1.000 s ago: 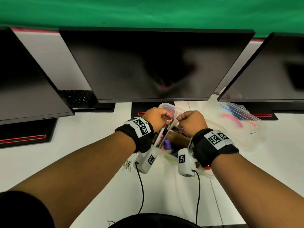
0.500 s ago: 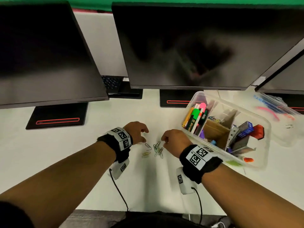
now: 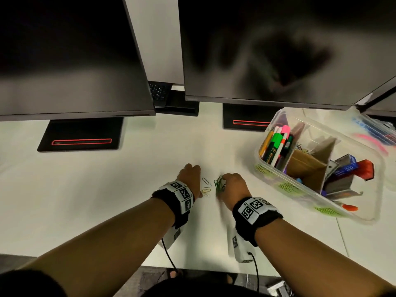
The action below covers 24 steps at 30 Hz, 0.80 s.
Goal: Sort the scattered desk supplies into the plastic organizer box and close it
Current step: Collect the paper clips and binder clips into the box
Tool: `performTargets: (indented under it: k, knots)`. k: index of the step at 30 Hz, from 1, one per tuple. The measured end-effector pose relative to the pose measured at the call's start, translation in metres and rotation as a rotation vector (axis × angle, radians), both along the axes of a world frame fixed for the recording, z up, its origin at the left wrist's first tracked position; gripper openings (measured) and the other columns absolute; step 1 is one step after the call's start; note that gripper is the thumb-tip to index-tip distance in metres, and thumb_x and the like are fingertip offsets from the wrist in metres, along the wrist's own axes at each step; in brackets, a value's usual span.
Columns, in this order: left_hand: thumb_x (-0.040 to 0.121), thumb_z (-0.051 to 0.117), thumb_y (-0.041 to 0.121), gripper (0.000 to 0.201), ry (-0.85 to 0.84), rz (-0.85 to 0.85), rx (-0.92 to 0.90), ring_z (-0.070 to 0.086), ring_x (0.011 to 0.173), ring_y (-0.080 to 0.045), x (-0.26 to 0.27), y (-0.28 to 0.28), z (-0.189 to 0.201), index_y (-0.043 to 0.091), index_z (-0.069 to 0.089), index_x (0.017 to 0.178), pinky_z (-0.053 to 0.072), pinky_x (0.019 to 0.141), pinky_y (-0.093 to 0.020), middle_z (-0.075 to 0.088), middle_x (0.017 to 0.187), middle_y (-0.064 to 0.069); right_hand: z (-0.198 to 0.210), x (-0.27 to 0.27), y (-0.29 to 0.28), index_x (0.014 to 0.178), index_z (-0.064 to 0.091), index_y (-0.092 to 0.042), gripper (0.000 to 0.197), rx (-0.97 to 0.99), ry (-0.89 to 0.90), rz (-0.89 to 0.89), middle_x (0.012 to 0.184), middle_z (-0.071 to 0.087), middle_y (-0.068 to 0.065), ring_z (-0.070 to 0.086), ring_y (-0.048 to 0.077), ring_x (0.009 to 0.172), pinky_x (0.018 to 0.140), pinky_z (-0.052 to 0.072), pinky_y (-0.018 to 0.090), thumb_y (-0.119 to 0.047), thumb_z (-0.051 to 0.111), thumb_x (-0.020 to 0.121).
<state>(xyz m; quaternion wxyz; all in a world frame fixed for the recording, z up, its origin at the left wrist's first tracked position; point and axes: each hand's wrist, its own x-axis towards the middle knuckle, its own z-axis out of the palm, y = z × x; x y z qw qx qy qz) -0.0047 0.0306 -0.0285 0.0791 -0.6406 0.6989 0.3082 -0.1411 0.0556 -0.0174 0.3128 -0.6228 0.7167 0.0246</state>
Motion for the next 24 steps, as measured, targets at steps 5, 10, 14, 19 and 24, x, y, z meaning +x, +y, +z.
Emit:
performTargets:
  k: [5,10,14,19,24]
  knots:
    - [0.083,0.067,0.016,0.042,0.123,-0.03,-0.016,0.052,0.114,-0.028,-0.017,-0.001,-0.006,0.006,0.051,0.12,0.042,0.094,-0.032,0.049,0.125,-0.013,-0.007,0.008,-0.006,0.107,0.064,-0.001,0.025,-0.058,-0.095,0.004,0.109,0.061,0.019,0.057,0.031,0.104,0.081,0.039,0.027,-0.007,0.051,0.086]
    - [0.079,0.068,0.006,0.047,0.295,0.057,-0.038,0.058,0.102,-0.025,-0.012,-0.001,-0.009,0.012,0.05,0.122,0.046,0.088,-0.029,0.056,0.115,-0.01,-0.006,-0.009,-0.007,0.116,0.063,-0.009,0.037,-0.091,-0.241,-0.089,0.103,0.066,0.009,0.058,0.02,0.091,0.089,0.045,0.024,-0.009,0.066,0.079]
    - [0.078,0.066,0.0,0.057,0.275,0.056,-0.028,0.054,0.11,-0.024,0.003,-0.01,-0.008,0.016,0.046,0.128,0.046,0.097,-0.032,0.049,0.124,-0.008,-0.01,-0.013,0.0,0.136,0.043,-0.009,0.079,0.01,-0.208,-0.061,0.134,0.045,0.012,0.05,0.026,0.119,0.105,0.04,0.031,-0.025,0.081,0.069]
    - [0.081,0.062,-0.002,0.071,0.19,-0.079,0.004,0.047,0.122,-0.026,0.002,-0.016,-0.008,0.017,0.033,0.143,0.04,0.106,-0.035,0.041,0.135,-0.009,-0.017,0.0,-0.003,0.124,0.049,-0.006,0.074,-0.023,-0.123,0.038,0.124,0.045,0.012,0.052,0.028,0.111,0.099,0.043,0.03,-0.024,0.085,0.062]
    - [0.083,0.063,0.008,0.051,0.178,-0.184,-0.041,0.051,0.115,-0.025,-0.014,-0.019,-0.011,0.013,0.049,0.132,0.041,0.098,-0.029,0.05,0.124,-0.01,-0.023,-0.003,-0.009,0.112,0.064,-0.004,0.034,-0.079,-0.159,0.087,0.102,0.052,0.015,0.055,0.025,0.092,0.07,0.033,0.016,-0.014,0.068,0.08]
